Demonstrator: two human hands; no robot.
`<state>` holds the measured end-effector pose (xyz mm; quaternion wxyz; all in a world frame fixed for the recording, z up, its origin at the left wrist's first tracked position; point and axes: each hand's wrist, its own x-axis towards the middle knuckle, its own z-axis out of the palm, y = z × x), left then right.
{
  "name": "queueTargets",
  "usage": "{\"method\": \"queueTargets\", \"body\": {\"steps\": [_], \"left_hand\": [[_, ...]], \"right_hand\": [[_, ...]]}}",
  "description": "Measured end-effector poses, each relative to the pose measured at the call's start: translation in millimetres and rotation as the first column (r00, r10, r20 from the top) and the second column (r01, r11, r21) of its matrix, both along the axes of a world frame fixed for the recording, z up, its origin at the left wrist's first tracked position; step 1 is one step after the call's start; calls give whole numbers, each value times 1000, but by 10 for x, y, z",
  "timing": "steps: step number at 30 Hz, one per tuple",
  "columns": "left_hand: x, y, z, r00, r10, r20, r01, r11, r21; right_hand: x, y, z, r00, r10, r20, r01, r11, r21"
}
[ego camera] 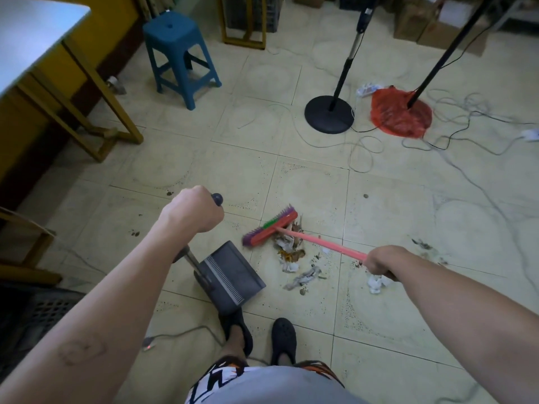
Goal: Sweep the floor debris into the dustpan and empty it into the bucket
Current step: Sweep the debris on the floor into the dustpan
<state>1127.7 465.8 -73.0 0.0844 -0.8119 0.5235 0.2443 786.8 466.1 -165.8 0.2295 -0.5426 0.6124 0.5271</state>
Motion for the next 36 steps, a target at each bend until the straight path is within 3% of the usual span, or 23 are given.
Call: {"method": "queueTargets", "body": {"steps": [12, 20, 28, 36], "left_hand": [[-473, 95, -8, 1000, -22, -15, 21, 1000, -19], [-689, 161, 9, 999, -43, 9, 43, 999, -21], [-845, 229, 45, 999, -49, 18, 50, 998, -35], [-818, 240, 181, 999, 22, 27, -19, 995, -97]], "right_hand": [[-693, 168, 165, 996, 10, -90, -9, 1000, 11], [-1187, 233, 311, 989, -85, -120, 84, 996, -14], [-1434, 266, 329, 976, -216, -42, 212, 975, -68], [-1423, 7, 156, 989, -122, 86, 138, 967, -214]]}}
